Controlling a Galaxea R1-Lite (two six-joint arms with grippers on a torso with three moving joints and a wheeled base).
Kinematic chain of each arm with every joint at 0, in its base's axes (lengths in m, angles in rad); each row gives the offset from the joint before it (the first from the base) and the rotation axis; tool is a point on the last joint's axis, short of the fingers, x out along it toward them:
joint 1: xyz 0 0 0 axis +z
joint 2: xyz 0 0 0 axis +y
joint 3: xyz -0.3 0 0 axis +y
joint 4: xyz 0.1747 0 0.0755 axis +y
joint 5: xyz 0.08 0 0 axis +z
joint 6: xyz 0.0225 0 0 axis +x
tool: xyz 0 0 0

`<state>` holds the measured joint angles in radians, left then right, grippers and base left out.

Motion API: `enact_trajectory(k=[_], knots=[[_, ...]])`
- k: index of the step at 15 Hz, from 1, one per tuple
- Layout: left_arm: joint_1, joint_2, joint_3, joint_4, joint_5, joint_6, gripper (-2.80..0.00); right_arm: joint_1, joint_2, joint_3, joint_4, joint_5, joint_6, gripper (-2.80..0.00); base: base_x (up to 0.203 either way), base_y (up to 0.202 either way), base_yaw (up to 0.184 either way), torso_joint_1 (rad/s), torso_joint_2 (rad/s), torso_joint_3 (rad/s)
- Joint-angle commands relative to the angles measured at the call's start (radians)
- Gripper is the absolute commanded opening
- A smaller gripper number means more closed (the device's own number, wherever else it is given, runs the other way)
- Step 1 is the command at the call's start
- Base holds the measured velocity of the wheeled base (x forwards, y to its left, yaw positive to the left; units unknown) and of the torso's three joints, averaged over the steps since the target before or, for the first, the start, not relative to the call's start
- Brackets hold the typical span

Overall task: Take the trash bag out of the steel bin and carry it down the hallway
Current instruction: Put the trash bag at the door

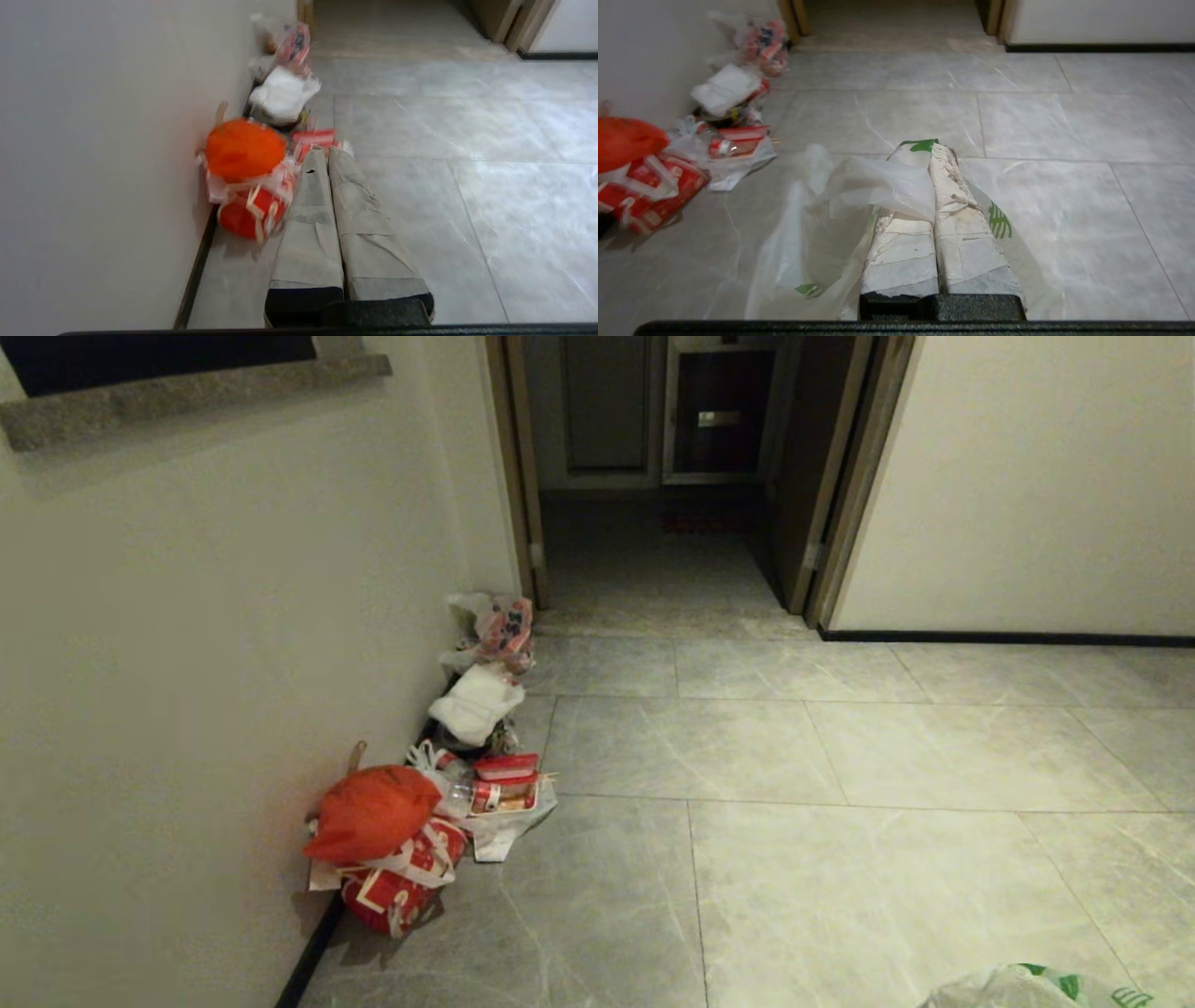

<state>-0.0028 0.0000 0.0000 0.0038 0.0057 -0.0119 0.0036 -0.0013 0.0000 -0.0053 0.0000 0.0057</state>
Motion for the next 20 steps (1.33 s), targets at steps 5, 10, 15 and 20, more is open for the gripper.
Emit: enact_trajectory(k=[5,10,15,20], knots=[[0.000,0.000,0.002,0.001,0.000,0.000,-2.80,-0.001,-0.002,0.003,-0.001,0.000,0.000,-2.80,0.193,0.000,0.002,0.003,0.00,0.001],[0.000,0.000,0.002,0.001,0.000,0.000,-2.80,-0.001,-0.002,0.003,-0.001,0.000,-0.001,-2.80,0.189,0.000,0.002,0.003,0.00,-0.001],[0.000,0.000,0.002,0.001,0.000,0.000,-2.80,-0.001,-0.002,0.003,-0.001,0.000,-0.001,-2.80,0.189,0.000,0.000,0.001,0.00,0.003],[0.000,0.000,0.002,0.001,0.000,0.002,-2.80,-0.001,-0.002,0.003,-0.001,0.000,-0.001,-2.80,0.170,0.000,0.003,0.001,0.00,0.002]])
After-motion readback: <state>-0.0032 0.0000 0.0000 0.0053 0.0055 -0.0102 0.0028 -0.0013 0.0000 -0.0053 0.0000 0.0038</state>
